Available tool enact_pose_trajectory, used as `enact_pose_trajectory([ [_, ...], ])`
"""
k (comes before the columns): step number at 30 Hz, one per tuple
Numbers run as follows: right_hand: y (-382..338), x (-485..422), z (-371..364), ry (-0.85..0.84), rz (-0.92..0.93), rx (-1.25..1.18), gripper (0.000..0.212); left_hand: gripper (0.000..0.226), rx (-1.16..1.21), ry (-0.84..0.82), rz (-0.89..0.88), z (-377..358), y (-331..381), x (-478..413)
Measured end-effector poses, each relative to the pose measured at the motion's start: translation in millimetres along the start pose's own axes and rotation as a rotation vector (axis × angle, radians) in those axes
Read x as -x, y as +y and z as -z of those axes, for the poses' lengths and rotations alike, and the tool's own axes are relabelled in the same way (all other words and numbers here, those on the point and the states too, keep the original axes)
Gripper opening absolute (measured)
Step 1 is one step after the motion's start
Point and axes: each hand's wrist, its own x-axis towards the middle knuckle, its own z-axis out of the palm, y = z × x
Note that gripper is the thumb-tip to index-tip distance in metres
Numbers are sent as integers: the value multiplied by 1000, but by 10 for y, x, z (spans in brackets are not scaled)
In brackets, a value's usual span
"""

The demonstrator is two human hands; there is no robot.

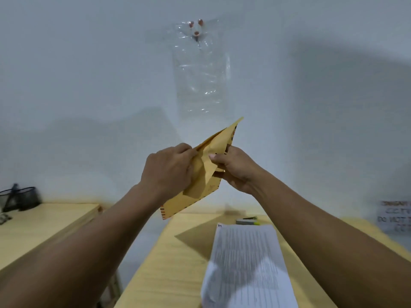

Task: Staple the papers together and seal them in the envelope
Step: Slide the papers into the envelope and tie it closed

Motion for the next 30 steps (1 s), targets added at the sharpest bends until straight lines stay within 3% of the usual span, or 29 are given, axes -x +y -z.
enact_pose_trajectory([
  [4,490,135,48,-24,-133,-65,20,37,-66,-173,-23,-261,100,257],
  [7,873,342,221,-13,-292,38,15,36,-27,-316,10,-550,326,501],
  [13,1535,829,535,5,-644,294,27,43,40,-530,118,-1247,806,1079],
  [16,1694,943,571,-52,-761,405,41,35,62,-597,169,-1390,987,1293],
  [18,1662,949,582,-109,-780,465,53,35,58,-583,195,-1416,1010,1360],
  [20,1556,891,628,-58,-730,527,64,36,41,-554,216,-1436,922,1375],
  [23,1521,666,889,301,-532,676,67,39,20,-557,232,-1444,737,1396],
  [25,1641,557,1116,441,-405,920,51,41,29,-562,239,-1436,701,1438],
  [27,1820,540,1259,231,-382,1142,33,42,52,-576,211,-1428,756,1471],
  [30,2029,652,1241,-152,-478,1338,27,44,114,-682,113,-1457,935,1493],
])
